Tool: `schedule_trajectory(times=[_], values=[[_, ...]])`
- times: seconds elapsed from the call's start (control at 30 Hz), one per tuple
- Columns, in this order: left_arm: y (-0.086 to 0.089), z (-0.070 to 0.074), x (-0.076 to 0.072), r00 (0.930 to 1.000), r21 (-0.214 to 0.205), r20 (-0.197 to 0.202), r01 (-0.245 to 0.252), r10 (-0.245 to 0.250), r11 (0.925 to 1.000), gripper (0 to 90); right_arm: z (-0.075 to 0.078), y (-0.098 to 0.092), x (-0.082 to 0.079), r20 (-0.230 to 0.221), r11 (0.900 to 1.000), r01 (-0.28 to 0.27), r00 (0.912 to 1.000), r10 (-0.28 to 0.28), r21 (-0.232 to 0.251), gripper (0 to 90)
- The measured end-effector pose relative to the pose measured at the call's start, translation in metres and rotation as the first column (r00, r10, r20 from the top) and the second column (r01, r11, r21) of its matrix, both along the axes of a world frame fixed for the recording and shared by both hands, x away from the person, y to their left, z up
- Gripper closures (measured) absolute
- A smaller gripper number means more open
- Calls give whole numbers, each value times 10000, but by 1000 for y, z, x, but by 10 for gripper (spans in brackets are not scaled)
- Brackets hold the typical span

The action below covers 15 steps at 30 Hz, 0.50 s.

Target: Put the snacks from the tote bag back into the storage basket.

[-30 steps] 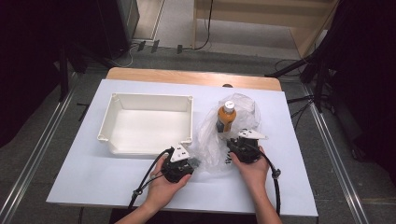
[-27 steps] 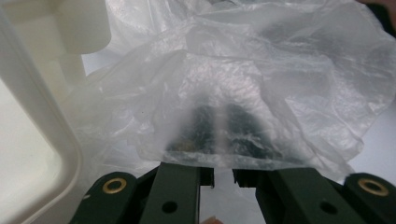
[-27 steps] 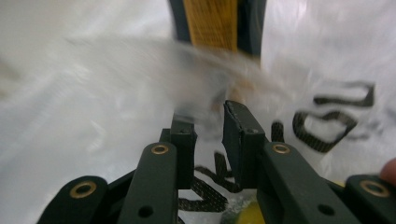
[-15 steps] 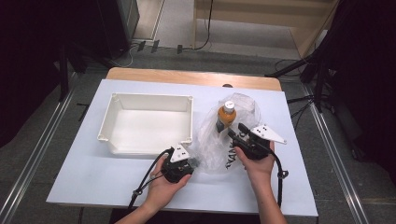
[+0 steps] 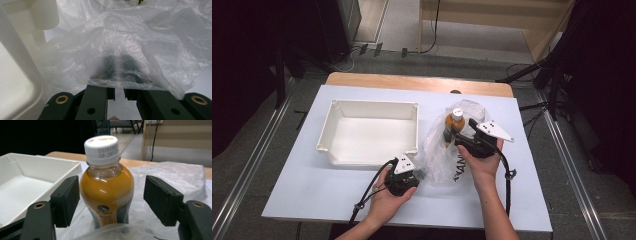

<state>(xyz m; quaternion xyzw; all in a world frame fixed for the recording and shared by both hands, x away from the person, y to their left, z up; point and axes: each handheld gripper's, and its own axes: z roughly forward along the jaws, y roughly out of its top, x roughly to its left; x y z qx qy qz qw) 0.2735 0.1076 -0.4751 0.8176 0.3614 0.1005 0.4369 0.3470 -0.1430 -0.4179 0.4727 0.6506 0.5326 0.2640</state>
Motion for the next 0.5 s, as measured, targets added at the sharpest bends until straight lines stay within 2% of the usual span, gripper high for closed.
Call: schedule_trajectory(times=[0.2, 0.4, 0.5], values=[[0, 0, 0, 10000, 20, -7, -2, 2, 10000, 825, -13, 12, 12, -440, 9992, -101, 9990, 84, -388, 256], [0, 0, 0, 10000, 15, 4, 2, -2, 10000, 826, -22, 18, 18, -181, 9998, 7, 9998, -10, -219, 298], [0, 0, 0, 10000, 3, 0, 8, -8, 10000, 826, -23, 20, 18, -7, 9995, 109, 9999, -109, -287, 302]])
